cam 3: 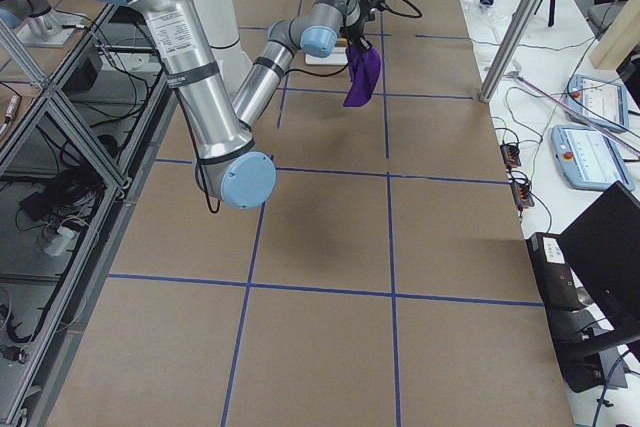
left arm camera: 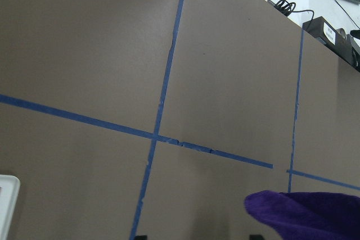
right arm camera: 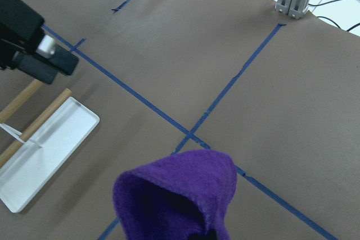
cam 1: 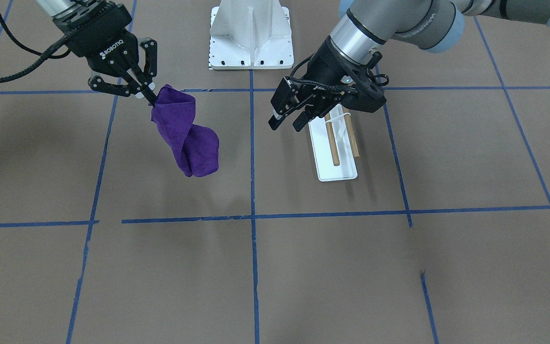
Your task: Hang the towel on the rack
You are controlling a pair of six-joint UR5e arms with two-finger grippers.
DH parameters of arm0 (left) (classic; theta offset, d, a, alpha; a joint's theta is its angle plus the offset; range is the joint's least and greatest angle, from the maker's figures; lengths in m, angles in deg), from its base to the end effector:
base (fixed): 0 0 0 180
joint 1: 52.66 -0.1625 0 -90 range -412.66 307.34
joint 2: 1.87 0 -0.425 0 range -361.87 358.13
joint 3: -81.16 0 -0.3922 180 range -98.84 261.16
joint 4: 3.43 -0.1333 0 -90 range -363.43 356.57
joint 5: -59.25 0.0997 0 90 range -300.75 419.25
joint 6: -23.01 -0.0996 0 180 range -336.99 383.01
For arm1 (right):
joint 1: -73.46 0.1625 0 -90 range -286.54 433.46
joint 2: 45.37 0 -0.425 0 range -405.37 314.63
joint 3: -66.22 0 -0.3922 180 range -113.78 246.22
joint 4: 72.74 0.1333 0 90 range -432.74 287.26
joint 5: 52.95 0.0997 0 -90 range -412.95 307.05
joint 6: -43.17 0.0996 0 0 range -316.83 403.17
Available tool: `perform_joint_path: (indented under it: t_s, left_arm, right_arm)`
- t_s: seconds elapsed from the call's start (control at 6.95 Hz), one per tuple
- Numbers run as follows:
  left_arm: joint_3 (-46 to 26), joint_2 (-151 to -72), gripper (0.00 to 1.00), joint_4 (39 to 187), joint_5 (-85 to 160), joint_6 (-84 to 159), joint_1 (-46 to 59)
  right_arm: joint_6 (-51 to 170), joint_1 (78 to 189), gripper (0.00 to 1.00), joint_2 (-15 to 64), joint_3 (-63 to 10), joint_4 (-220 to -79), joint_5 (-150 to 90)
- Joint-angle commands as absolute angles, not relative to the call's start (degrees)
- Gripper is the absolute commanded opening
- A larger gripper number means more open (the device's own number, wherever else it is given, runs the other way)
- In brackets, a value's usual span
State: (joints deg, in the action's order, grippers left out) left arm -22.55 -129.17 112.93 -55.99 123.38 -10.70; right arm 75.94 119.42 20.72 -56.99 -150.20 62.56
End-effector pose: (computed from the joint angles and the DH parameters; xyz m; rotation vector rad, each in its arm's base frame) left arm 0.3959 -0.4781 0.1181 0.0042 1.3872 -0.4673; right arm -0.2854 -0.4252 0.1594 0.6989 -1.0530 -0.4403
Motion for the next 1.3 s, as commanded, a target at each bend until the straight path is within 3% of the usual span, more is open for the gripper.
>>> perform_joint_path:
  t_s: [0.0, 0.43, 1.15]
  left_arm:
    - [-19.74, -132.82, 0.69, 112.59, -54.67, 129.52, -13.0]
    - [-14.48, -137.21, 0.69, 112.67, -52.2, 132.34, -16.1]
    - [-15.43, -136.61, 0.76, 110.39, -52.99, 131.38, -16.18]
  right_arm:
    - [77.62, 116.97, 0.0, 18.72, -58.14, -149.03, 60.52]
    - [77.8, 116.88, 0.0, 16.34, -58.06, -148.86, 60.51]
    - [77.71, 117.14, 0.0, 15.98, -57.53, -145.61, 57.54]
